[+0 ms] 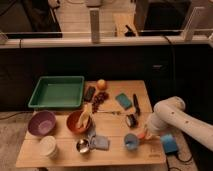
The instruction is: Place pepper in plastic cup
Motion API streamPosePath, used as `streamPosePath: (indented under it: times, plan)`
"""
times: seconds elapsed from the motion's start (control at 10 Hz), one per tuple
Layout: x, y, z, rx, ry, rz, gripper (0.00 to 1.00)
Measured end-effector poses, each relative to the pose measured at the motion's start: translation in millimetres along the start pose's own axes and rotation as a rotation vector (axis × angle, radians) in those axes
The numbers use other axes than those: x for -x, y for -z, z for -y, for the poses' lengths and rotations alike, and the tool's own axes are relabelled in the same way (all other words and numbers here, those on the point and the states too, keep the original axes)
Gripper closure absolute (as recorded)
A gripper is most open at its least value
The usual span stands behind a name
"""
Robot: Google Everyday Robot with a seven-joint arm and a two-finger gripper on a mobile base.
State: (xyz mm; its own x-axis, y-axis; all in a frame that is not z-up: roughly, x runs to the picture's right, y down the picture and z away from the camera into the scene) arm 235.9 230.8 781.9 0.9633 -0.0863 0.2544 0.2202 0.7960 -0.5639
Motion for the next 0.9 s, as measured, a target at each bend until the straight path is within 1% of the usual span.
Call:
streamPosePath:
  times: [0.2,0.3,0.5,0.6,0.7,0.9]
  plan:
    - [-1.5,6.5,1.8,-0.011,-0.009,-0.002,1.0]
    - [-0.9,15.8,6.3,-0.021,-0.018,0.001,1.0]
    - [1.4,25.8,8.6,-0.019,-0.026,0.013,1.0]
    - [4.6,28.9,9.8,-0.019,-0.022,0.019,1.0]
    - [12.7,35.4,12.4,-0.022,-0.017,0.034,1.0]
    - [28.3,41.5,12.6,-0.019,0.001,0.043,1.0]
